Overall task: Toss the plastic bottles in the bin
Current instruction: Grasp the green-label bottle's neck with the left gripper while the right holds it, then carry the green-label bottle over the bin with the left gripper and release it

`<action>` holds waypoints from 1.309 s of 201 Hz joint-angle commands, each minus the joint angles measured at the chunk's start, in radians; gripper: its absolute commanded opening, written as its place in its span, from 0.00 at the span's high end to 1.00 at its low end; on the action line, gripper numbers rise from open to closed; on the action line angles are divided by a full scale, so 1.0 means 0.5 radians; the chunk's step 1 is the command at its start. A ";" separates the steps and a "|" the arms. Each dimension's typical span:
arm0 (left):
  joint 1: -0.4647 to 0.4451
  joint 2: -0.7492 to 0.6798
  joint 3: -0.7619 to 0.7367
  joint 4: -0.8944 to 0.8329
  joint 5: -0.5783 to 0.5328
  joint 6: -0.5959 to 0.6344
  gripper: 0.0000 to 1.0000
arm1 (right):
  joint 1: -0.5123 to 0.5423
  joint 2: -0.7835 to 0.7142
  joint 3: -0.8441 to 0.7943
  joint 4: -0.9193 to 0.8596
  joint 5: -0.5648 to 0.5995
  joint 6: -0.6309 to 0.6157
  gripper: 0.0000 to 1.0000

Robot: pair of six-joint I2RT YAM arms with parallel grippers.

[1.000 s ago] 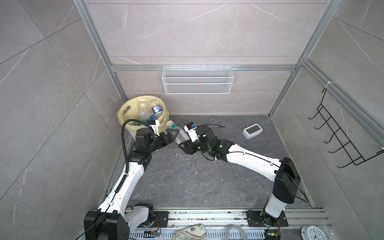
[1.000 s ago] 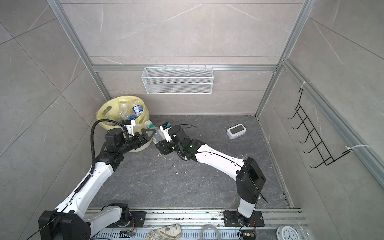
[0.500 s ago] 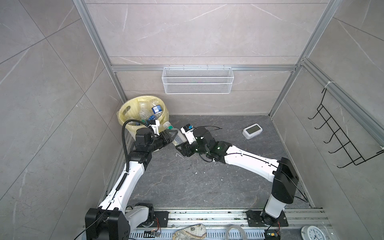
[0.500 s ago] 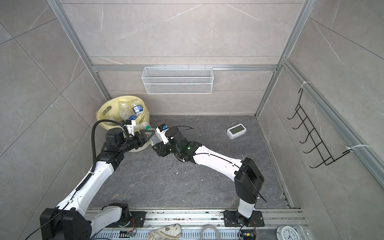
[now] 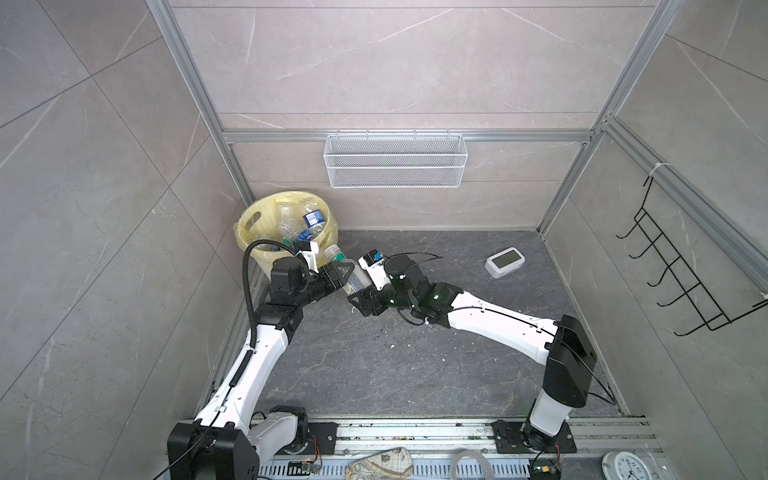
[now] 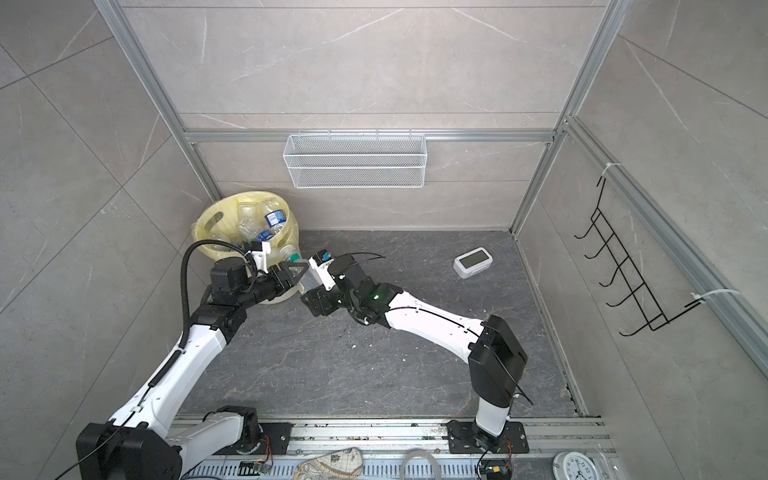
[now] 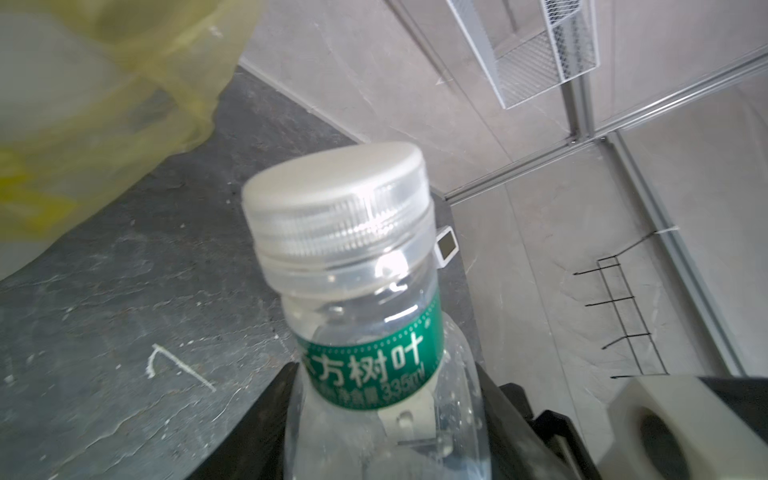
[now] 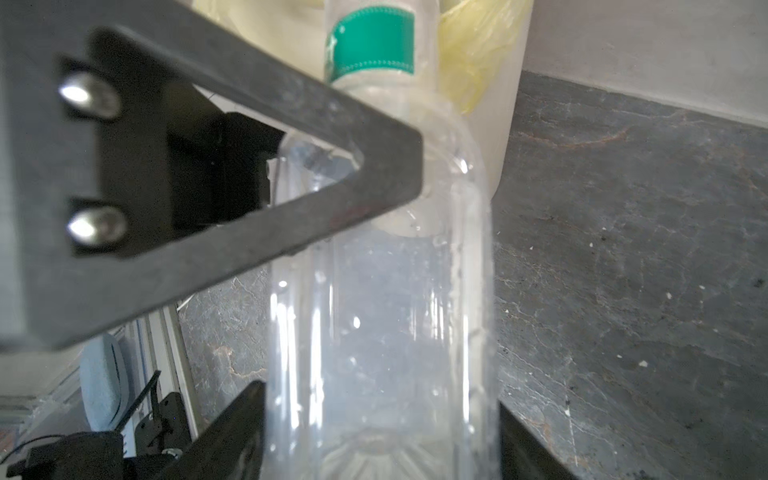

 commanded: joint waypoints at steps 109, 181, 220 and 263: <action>0.250 0.234 1.645 -1.103 -0.878 0.358 0.69 | 0.017 -0.252 0.244 -0.066 0.132 -0.133 0.01; 0.682 0.902 2.220 -1.324 -0.373 0.104 0.55 | 0.017 -0.295 0.145 -0.067 0.103 -0.063 0.01; 0.687 0.855 2.038 -1.230 -0.274 0.036 0.03 | 0.016 -0.358 0.054 -0.065 0.140 -0.070 0.01; 0.684 0.656 1.867 -1.194 -0.245 0.044 0.00 | 0.016 -0.307 0.070 -0.051 0.112 -0.048 0.01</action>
